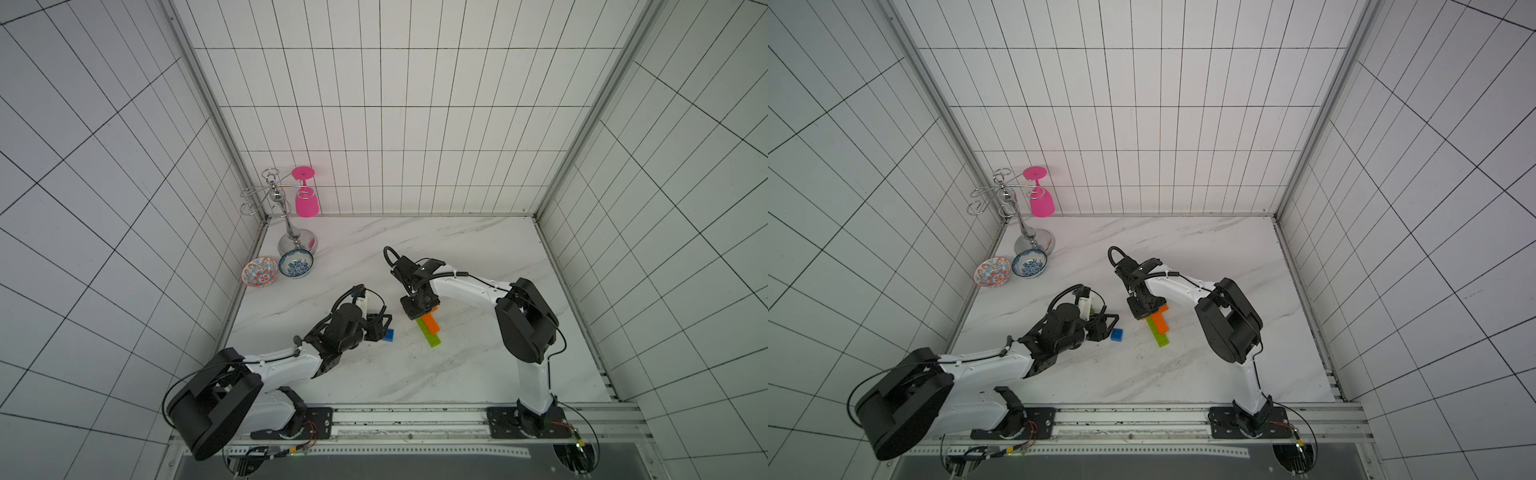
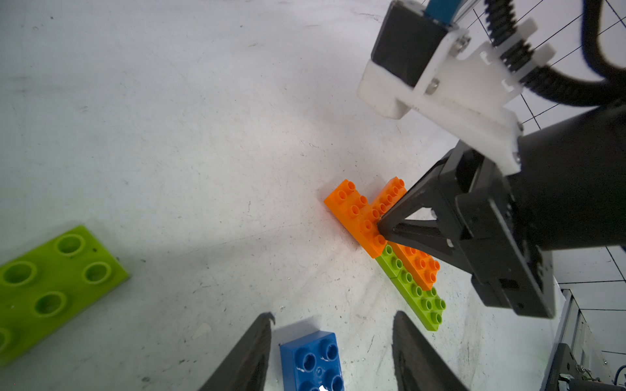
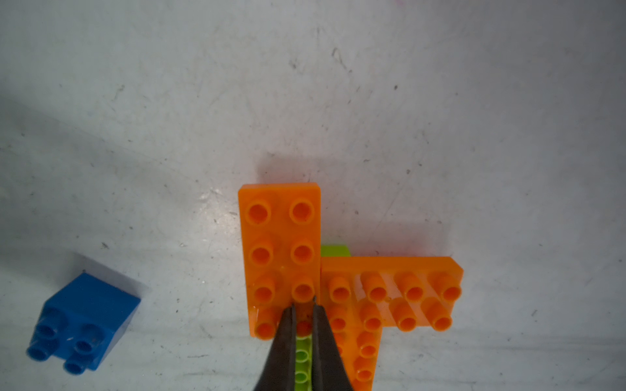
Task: Assemble a small pinwheel with lego
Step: Assemble the lego brick with the lego brick.
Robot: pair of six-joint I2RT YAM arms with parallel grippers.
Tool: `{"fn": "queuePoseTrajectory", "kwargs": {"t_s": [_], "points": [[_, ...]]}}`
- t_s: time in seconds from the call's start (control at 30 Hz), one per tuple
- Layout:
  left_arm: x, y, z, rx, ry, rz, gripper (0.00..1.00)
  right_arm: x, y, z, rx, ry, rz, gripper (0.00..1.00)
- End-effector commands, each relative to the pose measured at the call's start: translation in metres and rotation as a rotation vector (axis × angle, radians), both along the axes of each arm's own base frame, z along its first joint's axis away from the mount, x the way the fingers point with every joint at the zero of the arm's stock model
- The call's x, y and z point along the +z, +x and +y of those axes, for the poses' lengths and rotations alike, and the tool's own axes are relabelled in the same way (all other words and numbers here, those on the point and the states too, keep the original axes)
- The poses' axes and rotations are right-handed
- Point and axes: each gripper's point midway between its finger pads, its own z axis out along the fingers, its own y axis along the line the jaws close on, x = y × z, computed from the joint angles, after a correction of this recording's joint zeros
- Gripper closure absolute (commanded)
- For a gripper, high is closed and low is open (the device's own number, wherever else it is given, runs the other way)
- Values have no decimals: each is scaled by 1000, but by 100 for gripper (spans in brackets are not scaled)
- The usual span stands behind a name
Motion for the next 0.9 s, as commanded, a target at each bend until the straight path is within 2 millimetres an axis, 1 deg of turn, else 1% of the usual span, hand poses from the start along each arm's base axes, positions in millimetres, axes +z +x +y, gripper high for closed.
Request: {"fn": "queuePoseTrajectory", "kwargs": {"t_s": [0.0,0.13,0.53,0.63,0.73,0.87], "points": [[7,4,-2,12,-13,-20,41,-10,-17,-18,-21,-56,52,92],[6,4,-2,13,-11,-18,41,-13,-17,-20,-22,-68,56,92],[5,5,0,19,-6,-16,41,-38,-21,-24,-19,-107,95,93],[7,4,1,20,-8,-21,41,-33,-19,-21,-20,-91,85,92],[9,4,2,25,-7,-26,41,-21,-15,-17,-19,-66,58,92],[10,3,3,25,-8,-27,41,-7,-9,-12,-18,-45,34,89]]}}
